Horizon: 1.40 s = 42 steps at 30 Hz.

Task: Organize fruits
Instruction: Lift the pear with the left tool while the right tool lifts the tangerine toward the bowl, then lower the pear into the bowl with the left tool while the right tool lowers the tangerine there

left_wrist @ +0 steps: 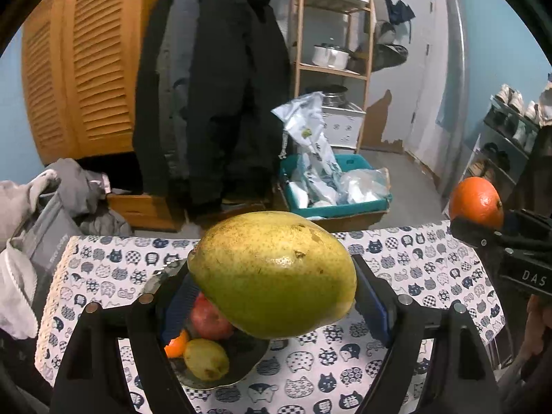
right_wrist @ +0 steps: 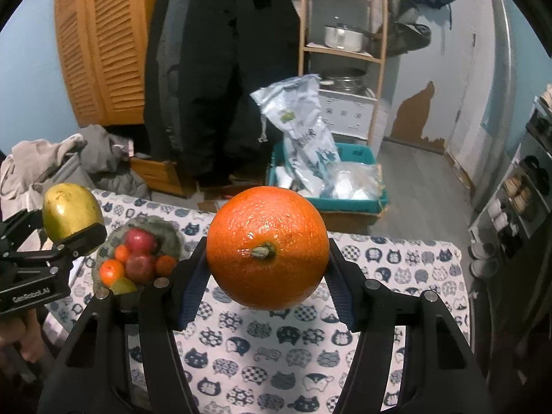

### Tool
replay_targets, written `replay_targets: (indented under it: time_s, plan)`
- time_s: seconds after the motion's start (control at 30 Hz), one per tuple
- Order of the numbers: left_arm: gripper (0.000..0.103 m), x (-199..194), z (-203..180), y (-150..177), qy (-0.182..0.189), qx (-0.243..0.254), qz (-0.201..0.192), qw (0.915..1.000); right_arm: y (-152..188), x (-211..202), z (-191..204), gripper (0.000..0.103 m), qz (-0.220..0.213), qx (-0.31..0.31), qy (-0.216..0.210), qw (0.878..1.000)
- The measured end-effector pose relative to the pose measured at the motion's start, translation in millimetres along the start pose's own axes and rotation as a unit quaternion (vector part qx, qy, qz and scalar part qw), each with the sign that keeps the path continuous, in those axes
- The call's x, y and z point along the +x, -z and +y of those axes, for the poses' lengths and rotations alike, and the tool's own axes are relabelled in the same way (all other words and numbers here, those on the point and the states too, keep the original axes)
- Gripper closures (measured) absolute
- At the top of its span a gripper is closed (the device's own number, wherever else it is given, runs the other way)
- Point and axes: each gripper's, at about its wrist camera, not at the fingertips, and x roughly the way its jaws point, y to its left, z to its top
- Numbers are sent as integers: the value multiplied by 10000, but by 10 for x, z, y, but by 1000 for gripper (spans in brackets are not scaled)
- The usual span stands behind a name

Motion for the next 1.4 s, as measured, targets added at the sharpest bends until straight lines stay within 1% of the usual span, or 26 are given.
replay_targets:
  time_s: [0.3,0.63,0.77,0.93,1.07,1.23,1.4]
  plan:
    - [18,17,460,91,-286,-285,77,9992,-107,253,405,40,138,-194,-317,9992]
    - [18,223,1018,286,-615,-616,390,9954,-168,717,964,40,456,-394,-828,9947]
    - [18,353,1177,369,-600,-710,542,9942,-168,927,1165,40,603,-454,-995,9922]
    - [18,609,1299,513,-615,-776,842,9915,-146,1217,1359,40,797,-566,-1060,9896]
    - [18,822,1361,629,-659,-796,1116,9884,-103,1480,1442,40,1013,-580,-1130,9867]
    - [18,1090,1427,748,-629,-882,1432,9837,-17,1782,1516,40,1299,-584,-1200,9825]
    - [18,1286,1469,850,-554,-980,1666,9796,67,2053,1564,40,1567,-642,-1241,9777]
